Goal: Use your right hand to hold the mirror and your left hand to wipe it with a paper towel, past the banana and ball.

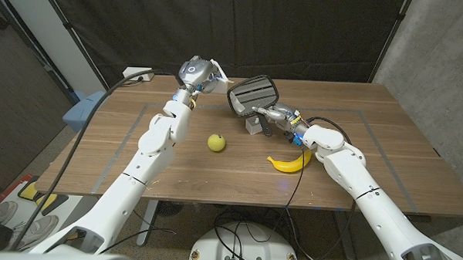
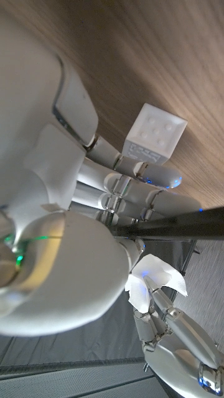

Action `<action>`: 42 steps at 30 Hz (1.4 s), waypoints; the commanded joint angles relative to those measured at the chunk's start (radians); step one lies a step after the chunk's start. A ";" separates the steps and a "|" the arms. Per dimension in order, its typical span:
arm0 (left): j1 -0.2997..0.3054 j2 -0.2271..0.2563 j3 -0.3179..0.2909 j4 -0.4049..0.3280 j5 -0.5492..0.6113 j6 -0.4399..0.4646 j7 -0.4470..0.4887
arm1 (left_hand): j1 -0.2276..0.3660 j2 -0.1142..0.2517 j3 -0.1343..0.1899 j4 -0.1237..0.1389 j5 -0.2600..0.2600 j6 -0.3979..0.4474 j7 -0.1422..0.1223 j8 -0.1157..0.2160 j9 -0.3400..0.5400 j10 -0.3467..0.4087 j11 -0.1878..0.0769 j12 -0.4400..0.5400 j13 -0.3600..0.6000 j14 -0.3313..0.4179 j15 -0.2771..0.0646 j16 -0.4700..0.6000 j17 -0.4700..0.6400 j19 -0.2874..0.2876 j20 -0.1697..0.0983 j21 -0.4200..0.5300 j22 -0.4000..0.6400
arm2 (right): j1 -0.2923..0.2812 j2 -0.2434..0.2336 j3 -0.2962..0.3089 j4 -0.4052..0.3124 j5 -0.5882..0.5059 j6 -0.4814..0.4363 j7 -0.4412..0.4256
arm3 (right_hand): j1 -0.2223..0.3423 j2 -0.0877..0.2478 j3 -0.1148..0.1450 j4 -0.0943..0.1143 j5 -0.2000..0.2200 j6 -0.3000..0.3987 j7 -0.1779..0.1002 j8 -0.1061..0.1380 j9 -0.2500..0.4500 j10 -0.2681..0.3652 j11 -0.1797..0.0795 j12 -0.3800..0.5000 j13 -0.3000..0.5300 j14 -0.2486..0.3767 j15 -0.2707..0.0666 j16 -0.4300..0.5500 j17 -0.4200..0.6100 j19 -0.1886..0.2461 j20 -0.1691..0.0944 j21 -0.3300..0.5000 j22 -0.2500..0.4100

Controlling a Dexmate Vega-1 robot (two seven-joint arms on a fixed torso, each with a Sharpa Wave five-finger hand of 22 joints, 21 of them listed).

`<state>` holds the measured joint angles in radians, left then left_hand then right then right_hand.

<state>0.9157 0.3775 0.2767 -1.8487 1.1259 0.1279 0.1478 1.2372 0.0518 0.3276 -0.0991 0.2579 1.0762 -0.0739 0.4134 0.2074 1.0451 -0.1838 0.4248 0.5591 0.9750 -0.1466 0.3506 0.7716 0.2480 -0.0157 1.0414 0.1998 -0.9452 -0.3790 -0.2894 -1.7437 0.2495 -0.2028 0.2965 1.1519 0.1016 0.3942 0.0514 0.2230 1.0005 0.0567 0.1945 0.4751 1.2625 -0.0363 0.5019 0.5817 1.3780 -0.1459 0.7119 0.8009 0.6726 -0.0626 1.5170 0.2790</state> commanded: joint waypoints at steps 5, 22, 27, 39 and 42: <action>-0.023 0.033 -0.035 -0.088 -0.119 0.080 -0.447 | -0.001 0.005 0.011 -0.002 -0.007 -0.002 0.012 -0.002 0.006 0.024 -0.009 -0.007 0.009 0.007 -0.082 -0.010 0.002 -0.001 0.010 0.010 0.000 | 0.021 -0.014 0.018 -0.008 0.060 -0.139 0.049 | 0.094 0.080 0.003 0.003 0.004 0.034 -0.022 0.004 0.002 0.048 -0.036 0.001 0.002 -0.076 -0.084 0.003 -0.002 0.009 -0.148 0.010 -0.003; -0.128 0.129 0.013 -0.104 -0.159 0.162 -0.845 | 0.005 0.010 0.021 -0.005 -0.012 -0.029 0.020 -0.019 0.008 0.018 -0.004 -0.022 0.018 0.009 -0.083 -0.020 0.001 -0.005 0.025 0.019 0.000 | 0.068 -0.042 0.010 -0.020 0.090 -0.296 0.106 | 0.099 0.083 0.004 0.002 0.003 0.035 -0.012 0.000 -0.006 0.056 -0.037 0.000 -0.001 -0.070 -0.083 0.003 -0.009 0.018 -0.148 0.014 -0.014; -0.153 0.149 0.034 -0.088 -0.155 0.143 -0.895 | 0.008 0.010 0.024 -0.008 -0.014 -0.027 0.017 -0.021 0.006 0.019 0.001 -0.025 0.020 0.010 -0.083 -0.023 0.000 -0.005 0.028 0.022 0.000 | 0.096 -0.061 -0.009 -0.020 0.089 -0.356 0.135 | 0.105 0.086 0.009 -0.001 0.003 0.033 -0.001 -0.002 -0.012 0.051 -0.030 -0.008 -0.010 -0.067 -0.083 0.000 -0.018 0.026 -0.149 0.014 -0.020; -0.150 0.147 0.119 -0.065 0.074 0.167 -0.857 | 0.014 0.008 0.028 -0.013 -0.020 -0.027 0.013 -0.028 0.004 0.019 -0.003 -0.042 0.012 0.010 -0.087 -0.030 -0.002 -0.006 0.027 0.028 -0.001 | 0.102 -0.056 -0.002 -0.033 0.099 -0.436 0.119 | 0.115 0.089 0.017 -0.005 -0.001 0.028 0.017 -0.005 -0.024 0.058 -0.032 -0.011 -0.016 -0.053 -0.083 -0.004 -0.038 0.045 -0.149 0.017 -0.030; -0.142 0.139 0.134 -0.061 0.148 0.174 -0.848 | 0.011 0.009 0.027 -0.012 -0.024 -0.063 0.005 -0.047 0.003 0.005 -0.004 -0.066 -0.006 0.001 -0.086 -0.041 -0.006 -0.010 0.025 0.031 -0.001 | 0.103 -0.053 0.000 -0.034 0.100 -0.444 0.114 | 0.118 0.090 0.019 -0.007 -0.001 0.028 0.018 -0.005 -0.026 0.062 -0.031 -0.009 -0.015 -0.050 -0.083 -0.004 -0.041 0.051 -0.150 0.018 -0.031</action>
<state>0.7718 0.5192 0.3462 -1.9287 1.0686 0.2776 -0.7031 1.2411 0.0622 0.3455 -0.1121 0.2372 1.0347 -0.0626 0.3781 0.2090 1.0507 -0.1785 0.3742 0.5639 0.9768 -0.1446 0.3189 0.7673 0.2444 0.0056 1.0653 0.1983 -0.8553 -0.4302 -0.2885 -1.7693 0.3442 -0.5812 0.4124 1.1571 0.0966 0.3992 0.0525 0.2186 1.0189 0.0717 0.1890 0.4491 1.2792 -0.0303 0.4946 0.5651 1.3888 -0.1568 0.7119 0.7600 0.7107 -0.0677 1.5257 0.2460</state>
